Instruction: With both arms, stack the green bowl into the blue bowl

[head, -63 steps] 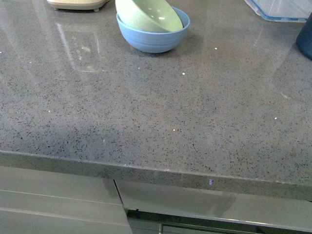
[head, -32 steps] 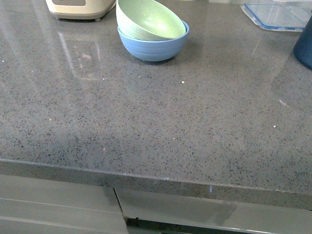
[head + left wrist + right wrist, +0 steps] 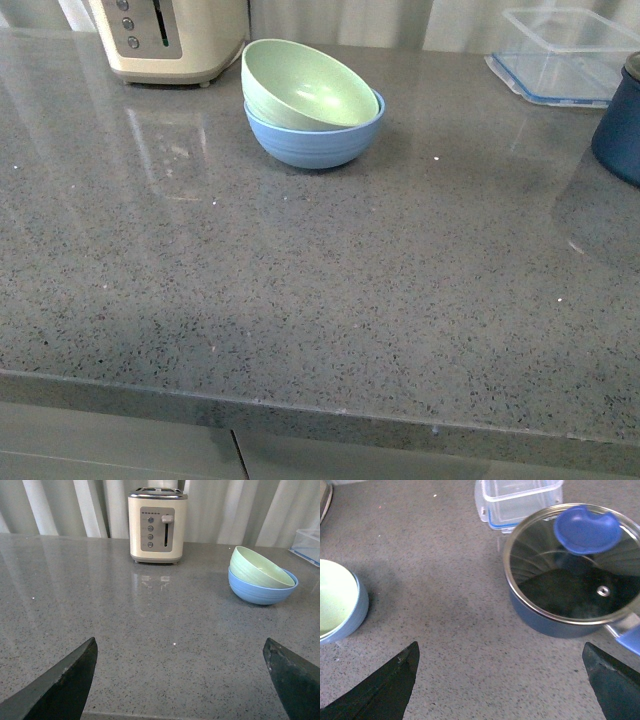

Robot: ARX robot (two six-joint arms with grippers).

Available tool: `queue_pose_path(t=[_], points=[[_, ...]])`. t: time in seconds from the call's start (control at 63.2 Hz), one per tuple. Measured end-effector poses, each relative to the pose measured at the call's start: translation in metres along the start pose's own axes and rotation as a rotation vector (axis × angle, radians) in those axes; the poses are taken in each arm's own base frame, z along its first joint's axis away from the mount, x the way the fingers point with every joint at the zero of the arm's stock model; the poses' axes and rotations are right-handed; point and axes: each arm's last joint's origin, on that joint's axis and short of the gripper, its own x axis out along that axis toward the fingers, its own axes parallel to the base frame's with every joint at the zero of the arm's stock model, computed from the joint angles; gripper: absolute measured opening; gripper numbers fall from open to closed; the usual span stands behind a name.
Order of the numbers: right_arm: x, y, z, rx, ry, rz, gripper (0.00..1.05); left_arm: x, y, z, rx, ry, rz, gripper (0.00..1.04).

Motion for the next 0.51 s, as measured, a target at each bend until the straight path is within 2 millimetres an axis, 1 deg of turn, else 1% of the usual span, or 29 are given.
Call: queue_pose_path(t=[0.047,0.063,0.127,0.158,0.443,0.459,0.506], points=[[-0.009,-0.004,-0.004,0.014,-0.012,-0.011,0.95,0.000,0.000,0.000,0.000,0.000,0.000,0.98],[-0.015,-0.007,-0.008,0.023,-0.022,-0.019,0.95,0.000,0.000,0.000,0.000,0.000,0.000,0.98],[-0.029,-0.012,-0.020,0.033,-0.045,-0.063,0.95,0.000,0.000,0.000,0.000,0.000,0.000,0.98],[-0.032,-0.013,-0.025,0.034,-0.049,-0.091,0.95,0.000,0.000,0.000,0.000,0.000,0.000,0.98],[-0.033,-0.014,-0.028,0.034,-0.051,-0.099,0.95,0.000,0.000,0.000,0.000,0.000,0.000,0.98],[-0.033,-0.014,-0.028,0.029,-0.062,-0.091,0.94,0.000,0.000,0.000,0.000,0.000,0.000,0.98],[-0.030,-0.014,-0.034,-0.033,-0.207,-0.027,0.86,0.000,0.000,0.000,0.000,0.000,0.000,0.98]])
